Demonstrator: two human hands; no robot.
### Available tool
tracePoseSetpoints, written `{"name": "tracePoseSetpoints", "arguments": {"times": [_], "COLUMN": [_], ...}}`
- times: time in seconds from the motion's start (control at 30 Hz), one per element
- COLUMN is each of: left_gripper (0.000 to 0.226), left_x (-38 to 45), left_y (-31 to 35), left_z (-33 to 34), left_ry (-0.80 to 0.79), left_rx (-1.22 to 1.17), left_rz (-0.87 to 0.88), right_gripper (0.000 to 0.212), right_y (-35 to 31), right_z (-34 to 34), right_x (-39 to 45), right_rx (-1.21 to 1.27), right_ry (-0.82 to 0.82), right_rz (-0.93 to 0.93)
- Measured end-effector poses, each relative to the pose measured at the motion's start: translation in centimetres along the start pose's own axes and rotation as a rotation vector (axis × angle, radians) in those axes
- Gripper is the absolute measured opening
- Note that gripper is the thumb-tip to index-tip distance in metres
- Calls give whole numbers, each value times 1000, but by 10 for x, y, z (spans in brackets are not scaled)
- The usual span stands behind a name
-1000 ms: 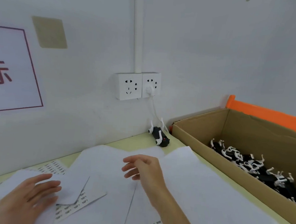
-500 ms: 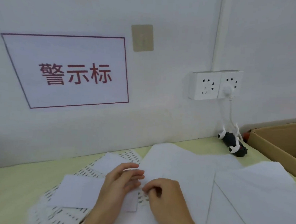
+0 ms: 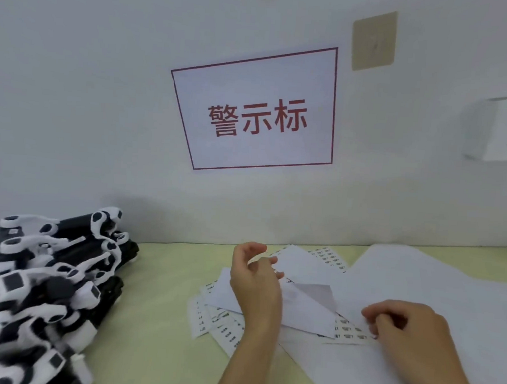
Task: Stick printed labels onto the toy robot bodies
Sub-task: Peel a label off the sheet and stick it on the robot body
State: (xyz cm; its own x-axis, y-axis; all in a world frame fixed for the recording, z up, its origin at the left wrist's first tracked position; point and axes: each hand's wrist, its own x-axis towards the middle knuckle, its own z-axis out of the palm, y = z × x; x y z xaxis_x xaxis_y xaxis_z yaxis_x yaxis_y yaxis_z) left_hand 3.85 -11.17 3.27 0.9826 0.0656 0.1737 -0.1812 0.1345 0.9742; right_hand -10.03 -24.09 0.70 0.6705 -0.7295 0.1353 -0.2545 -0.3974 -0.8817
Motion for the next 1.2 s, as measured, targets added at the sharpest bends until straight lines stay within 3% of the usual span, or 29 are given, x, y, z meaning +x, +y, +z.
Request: {"name": "tracePoseSetpoints", "arguments": {"times": [0.13, 0.3, 0.37, 0.53, 0.67, 0.83, 0.93, 1.0, 1.2], "left_gripper": [26, 13, 13, 42, 54, 57, 38, 29, 37], "left_x": [15, 63, 89, 153, 194, 212, 216, 215, 210], "left_y": [6, 29, 33, 32, 51, 79, 86, 89, 101], "left_z": [-10, -20, -29, -66, -100, -116, -123, -125, -115], "left_ry": [-300, -478, -537, -540, -254, 24, -82, -126, -218], "left_rx": [451, 781, 1125, 2042, 2448, 2540, 2443, 2441, 2407], "left_rz": [122, 30, 158, 433, 484, 223, 33, 29, -34], "right_gripper": [41, 38, 38, 39, 40, 41, 41, 40, 40], "right_y": [-1, -4, -4, -1, 3, 5, 6, 8, 9], "right_z": [-5, -8, -8, -5, -3, 1, 1, 1, 2], "right_x": [3, 3, 4, 6, 10, 13, 12, 11, 13], "right_rx": [83, 130, 136, 151, 154, 163, 166, 168, 165], "right_ry": [10, 17, 26, 33, 44, 52, 48, 43, 47], "right_rz": [30, 44, 53, 74, 87, 89, 83, 81, 86]}}
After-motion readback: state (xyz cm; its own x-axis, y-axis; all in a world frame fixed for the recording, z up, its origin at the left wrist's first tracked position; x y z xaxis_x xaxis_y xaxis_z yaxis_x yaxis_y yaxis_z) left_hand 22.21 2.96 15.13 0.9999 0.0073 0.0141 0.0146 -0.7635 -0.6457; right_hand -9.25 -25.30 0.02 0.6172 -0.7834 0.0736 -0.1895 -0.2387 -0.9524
